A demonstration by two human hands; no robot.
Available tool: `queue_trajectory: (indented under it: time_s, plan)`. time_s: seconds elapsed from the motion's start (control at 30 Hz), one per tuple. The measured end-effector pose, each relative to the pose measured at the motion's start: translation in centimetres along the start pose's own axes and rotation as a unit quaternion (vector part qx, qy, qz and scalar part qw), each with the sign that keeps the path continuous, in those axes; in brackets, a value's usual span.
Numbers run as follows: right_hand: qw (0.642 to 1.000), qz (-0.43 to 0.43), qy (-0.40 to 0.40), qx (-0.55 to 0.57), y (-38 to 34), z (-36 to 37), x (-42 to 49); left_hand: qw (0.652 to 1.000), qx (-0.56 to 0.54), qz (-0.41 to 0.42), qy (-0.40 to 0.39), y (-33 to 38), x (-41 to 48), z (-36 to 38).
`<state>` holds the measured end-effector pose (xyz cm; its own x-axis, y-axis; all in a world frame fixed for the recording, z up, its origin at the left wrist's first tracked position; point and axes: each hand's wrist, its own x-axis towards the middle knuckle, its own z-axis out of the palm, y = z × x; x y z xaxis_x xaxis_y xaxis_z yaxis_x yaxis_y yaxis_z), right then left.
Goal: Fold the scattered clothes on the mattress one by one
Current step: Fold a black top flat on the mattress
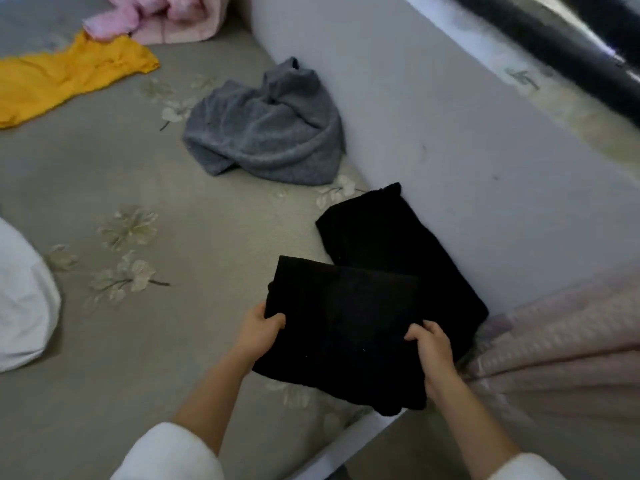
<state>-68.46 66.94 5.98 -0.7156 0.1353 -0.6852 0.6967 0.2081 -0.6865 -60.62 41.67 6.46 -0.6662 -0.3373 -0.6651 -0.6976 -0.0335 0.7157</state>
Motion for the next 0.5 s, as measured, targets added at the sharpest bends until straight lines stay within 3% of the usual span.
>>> queue_trajectory:
  time_s: [0.23, 0.5]
  plan:
    - [0.994, 0.027, 0.069, 0.085, -3.4, -5.4, 6.2, 0.98, 0.154, 0.122, -0.04, 11.3, 7.0, 7.6]
    - [0.97, 0.069, 0.078, 0.22, -2.7, -6.3, 12.1, 0.923, 0.256, 0.285, 0.033, 18.8, 15.2, 14.0]
